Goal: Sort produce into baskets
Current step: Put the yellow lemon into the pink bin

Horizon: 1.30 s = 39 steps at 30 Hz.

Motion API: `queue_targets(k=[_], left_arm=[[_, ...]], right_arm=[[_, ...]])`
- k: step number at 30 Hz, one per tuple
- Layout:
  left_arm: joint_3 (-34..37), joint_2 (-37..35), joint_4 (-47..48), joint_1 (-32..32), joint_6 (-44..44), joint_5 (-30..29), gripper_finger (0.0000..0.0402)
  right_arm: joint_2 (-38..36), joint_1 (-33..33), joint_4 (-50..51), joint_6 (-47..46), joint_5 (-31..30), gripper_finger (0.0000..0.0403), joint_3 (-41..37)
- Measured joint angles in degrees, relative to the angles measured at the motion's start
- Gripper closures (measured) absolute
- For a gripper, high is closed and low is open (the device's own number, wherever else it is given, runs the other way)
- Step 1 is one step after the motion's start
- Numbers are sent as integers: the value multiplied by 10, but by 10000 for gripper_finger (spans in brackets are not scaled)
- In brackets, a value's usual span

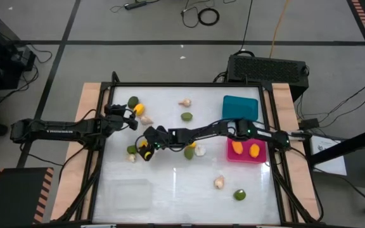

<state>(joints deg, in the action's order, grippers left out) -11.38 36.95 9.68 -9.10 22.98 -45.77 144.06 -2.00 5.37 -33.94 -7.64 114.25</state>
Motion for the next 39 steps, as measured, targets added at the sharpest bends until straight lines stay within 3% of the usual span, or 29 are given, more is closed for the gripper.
queue_targets(k=[21, 33, 39], left_arm=[[0, 0, -1, 0, -14, 6, 116], [0, 0, -1, 0, -24, 6, 116], [0, 0, -1, 0, -26, 7, 116]], right_arm=[[27, -9, -5, 36, 2, 89, 1], [16, -8, 4, 32, 8, 194, 5], [-16, -3, 26, 55, 31, 218, 5]])
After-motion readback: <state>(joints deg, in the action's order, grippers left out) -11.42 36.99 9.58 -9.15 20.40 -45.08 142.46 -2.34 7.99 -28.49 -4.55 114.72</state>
